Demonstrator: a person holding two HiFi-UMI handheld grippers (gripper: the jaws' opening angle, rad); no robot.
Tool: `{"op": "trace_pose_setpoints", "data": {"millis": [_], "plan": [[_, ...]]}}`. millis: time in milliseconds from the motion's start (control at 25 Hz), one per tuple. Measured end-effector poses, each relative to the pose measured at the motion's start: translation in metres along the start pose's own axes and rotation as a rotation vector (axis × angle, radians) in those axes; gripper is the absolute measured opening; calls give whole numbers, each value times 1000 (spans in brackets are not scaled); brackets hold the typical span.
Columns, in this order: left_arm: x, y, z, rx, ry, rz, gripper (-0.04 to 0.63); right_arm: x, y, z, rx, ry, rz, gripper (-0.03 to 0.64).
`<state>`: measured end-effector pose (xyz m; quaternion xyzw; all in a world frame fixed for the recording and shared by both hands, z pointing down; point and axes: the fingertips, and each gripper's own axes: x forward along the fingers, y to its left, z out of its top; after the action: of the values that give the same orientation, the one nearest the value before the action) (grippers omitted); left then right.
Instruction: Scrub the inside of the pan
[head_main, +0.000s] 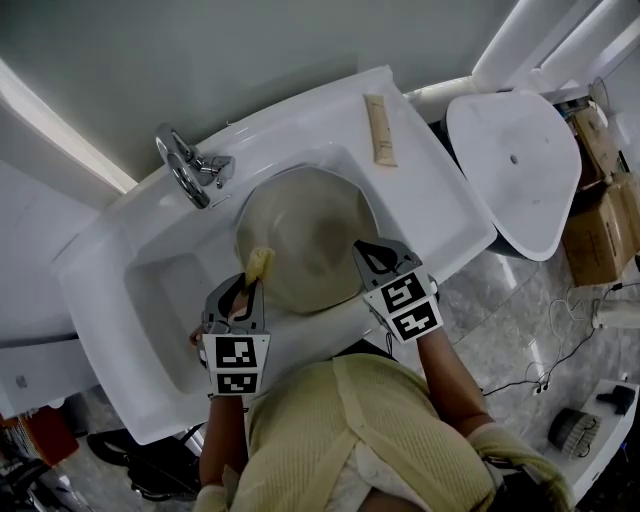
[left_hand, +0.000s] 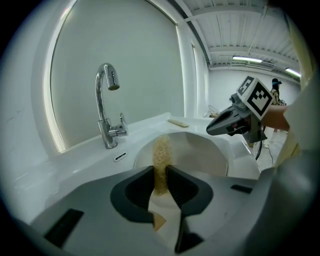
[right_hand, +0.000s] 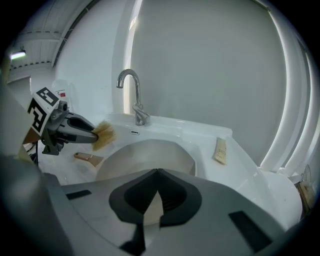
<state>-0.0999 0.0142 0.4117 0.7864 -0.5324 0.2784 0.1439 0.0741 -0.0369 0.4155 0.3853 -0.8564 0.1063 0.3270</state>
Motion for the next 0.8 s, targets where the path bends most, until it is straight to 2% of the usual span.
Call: {"op": "trace_pose_setpoints", "data": {"millis": [800], "plan": [[5,-6,-3,-2,7,-10,123,6,0,4,-7,0,10,26]]}}
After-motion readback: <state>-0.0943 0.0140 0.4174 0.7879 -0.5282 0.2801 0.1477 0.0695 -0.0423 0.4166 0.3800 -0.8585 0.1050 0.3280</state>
